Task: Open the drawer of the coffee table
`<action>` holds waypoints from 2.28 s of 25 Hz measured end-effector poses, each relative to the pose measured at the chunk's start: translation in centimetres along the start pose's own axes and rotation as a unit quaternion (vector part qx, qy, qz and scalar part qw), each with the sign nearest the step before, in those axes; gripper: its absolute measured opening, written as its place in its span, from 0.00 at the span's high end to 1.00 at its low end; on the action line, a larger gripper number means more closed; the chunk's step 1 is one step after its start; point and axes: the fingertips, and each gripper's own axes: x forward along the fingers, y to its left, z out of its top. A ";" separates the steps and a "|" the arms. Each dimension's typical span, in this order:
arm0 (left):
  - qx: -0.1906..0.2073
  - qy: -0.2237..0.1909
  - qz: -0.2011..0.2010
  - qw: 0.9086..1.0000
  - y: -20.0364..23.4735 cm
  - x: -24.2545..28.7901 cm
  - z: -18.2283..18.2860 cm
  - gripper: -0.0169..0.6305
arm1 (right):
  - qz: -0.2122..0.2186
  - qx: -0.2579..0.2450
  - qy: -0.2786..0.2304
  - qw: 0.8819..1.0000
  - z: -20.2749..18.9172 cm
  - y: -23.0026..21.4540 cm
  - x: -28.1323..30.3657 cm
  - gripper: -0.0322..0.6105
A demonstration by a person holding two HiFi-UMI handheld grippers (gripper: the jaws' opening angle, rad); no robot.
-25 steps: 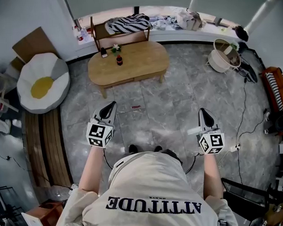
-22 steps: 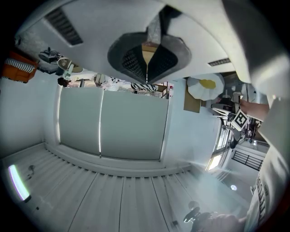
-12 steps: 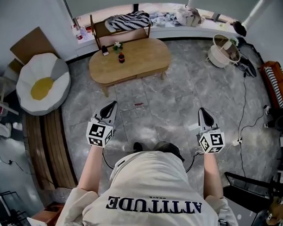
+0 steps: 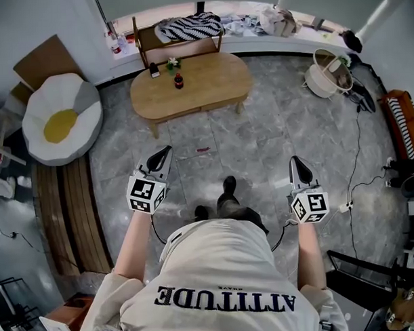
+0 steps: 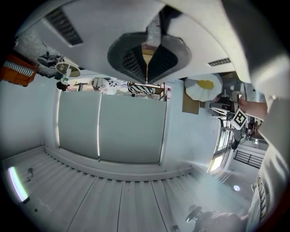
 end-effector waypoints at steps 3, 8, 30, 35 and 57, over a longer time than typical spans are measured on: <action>0.001 0.002 0.003 1.000 0.4 0.5 0.1 0.94 | 0.007 -0.001 0.000 1.000 0.0 -0.2 1.0 0.92; -0.001 0.007 0.015 1.000 1.2 2.0 0.0 0.94 | 0.018 0.006 -0.002 1.000 -0.4 -1.3 3.3 0.92; 0.003 0.021 0.052 0.998 3.1 17.1 3.9 0.94 | 0.065 0.014 0.001 0.998 0.4 -13.5 17.6 0.92; 0.001 0.018 0.063 0.998 3.2 20.5 4.8 0.94 | 0.079 0.010 0.002 0.997 0.6 -16.4 20.6 0.92; -0.005 0.040 0.081 0.996 2.0 31.1 5.3 0.94 | 0.109 0.027 0.016 0.994 -1.6 -24.4 28.8 0.92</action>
